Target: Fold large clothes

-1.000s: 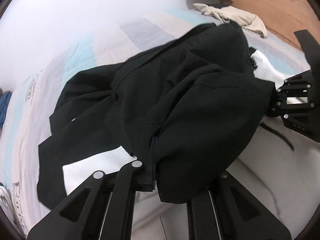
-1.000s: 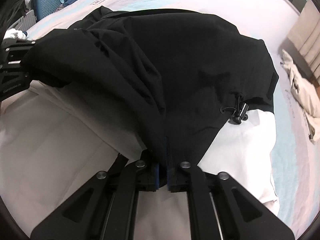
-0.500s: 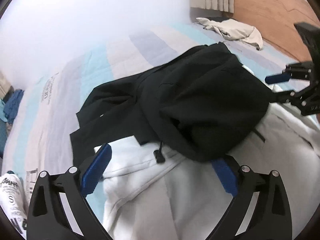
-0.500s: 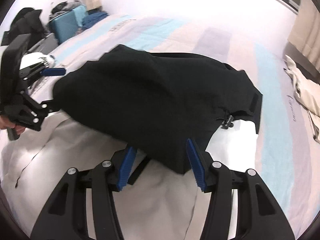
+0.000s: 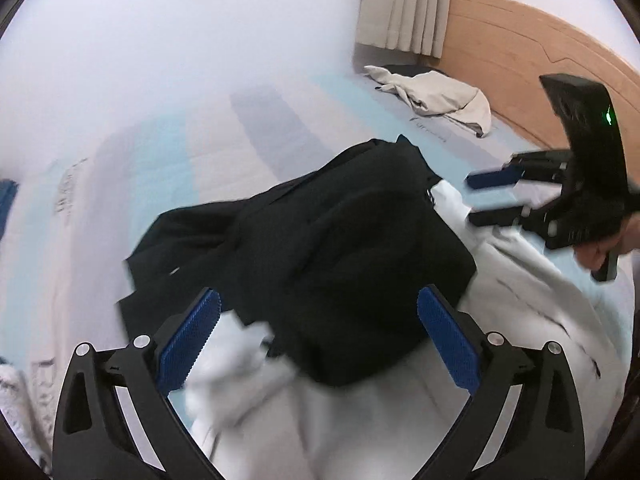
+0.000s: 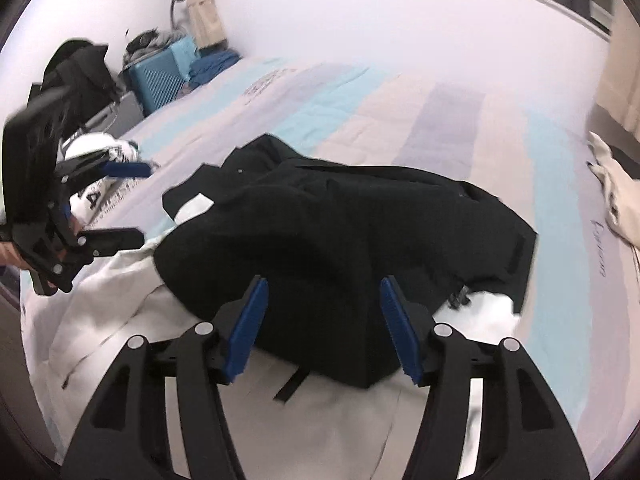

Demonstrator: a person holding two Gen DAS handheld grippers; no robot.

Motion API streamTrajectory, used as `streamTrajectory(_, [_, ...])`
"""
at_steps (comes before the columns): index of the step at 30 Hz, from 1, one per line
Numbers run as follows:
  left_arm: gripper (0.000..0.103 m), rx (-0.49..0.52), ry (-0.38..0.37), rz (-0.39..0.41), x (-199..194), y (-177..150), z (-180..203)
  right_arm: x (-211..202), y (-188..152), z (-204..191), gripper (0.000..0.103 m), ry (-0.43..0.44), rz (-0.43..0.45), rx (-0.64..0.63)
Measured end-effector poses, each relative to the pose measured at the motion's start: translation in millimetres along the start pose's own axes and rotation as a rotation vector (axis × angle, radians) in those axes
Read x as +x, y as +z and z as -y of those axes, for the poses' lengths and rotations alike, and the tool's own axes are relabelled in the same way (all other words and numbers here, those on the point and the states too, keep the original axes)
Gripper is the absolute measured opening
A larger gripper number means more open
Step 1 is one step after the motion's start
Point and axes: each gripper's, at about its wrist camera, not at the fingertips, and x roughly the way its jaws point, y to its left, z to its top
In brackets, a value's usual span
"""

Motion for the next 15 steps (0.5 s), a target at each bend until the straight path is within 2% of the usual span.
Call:
streamTrajectory(3, [0.097,-0.018,-0.028,-0.053,39.0,1.4,-2.7,31.6,-5.6,4.2,0.056,-0.001,-0.053,0.016])
streamTrajectory(7, [0.097,-0.037,-0.016,-0.145,79.0,-11.4,-2.9,60.1,-22.6,10.6,0.056,-0.014,-0.114,0.062])
streamTrajectory(11, [0.097,-0.062,-0.005,-0.208,101.2,-28.9,-1.9,87.7,-42.7,13.7,0.056,-0.006,-0.181,0.095])
streamTrajectory(15, [0.098,-0.093,0.016,-0.242,114.8,-41.9,-3.7,103.7,-53.2,11.5,0.056,-0.021,-0.206,0.102])
